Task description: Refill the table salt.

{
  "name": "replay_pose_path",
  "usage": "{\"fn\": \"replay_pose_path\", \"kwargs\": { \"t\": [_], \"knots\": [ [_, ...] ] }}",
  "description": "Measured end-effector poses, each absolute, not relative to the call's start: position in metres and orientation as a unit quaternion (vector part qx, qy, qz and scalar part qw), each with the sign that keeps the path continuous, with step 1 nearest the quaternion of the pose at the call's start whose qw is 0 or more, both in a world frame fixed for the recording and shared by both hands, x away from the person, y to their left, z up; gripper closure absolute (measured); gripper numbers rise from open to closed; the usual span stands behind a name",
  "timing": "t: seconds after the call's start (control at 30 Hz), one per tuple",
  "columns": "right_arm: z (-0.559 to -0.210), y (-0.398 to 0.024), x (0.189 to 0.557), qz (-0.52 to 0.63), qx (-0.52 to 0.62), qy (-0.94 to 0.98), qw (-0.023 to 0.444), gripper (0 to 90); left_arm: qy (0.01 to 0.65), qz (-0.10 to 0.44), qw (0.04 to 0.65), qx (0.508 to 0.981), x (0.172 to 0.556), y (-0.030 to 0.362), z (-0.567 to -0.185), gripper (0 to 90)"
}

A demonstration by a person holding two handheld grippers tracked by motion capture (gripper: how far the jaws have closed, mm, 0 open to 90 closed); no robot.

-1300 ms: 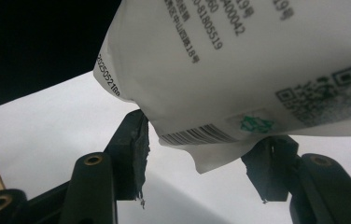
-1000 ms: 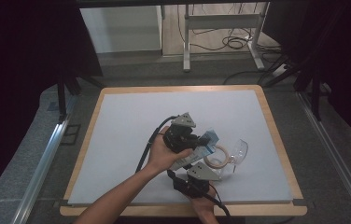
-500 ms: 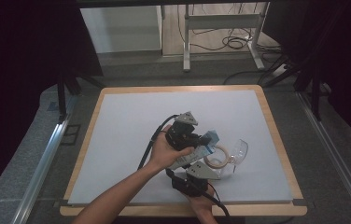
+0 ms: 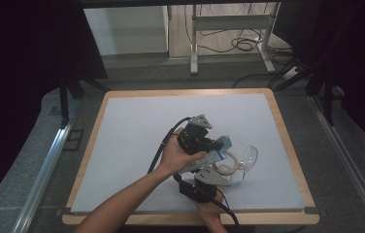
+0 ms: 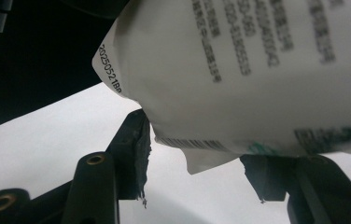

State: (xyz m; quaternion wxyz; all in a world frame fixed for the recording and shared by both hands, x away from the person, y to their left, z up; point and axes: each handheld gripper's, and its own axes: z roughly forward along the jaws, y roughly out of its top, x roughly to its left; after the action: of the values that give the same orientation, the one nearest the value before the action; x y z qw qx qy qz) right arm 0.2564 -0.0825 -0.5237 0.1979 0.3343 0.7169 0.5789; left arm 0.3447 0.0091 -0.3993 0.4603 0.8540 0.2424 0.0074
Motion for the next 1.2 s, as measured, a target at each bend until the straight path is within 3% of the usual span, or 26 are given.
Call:
{"fn": "replay_pose_path", "kwargs": {
  "t": [0.73,1.2],
  "knots": [
    [-0.523,-0.078,0.258,0.58,0.337,0.711,0.209,47.0,0.248,-0.001,0.442,0.862,0.352,0.004,-0.398,90.0],
    [-0.519,-0.074,0.258,0.572,0.335,0.709,0.242,47.1,0.242,0.001,0.427,0.871,0.351,-0.002,-0.397,90.0]
  ]
}}
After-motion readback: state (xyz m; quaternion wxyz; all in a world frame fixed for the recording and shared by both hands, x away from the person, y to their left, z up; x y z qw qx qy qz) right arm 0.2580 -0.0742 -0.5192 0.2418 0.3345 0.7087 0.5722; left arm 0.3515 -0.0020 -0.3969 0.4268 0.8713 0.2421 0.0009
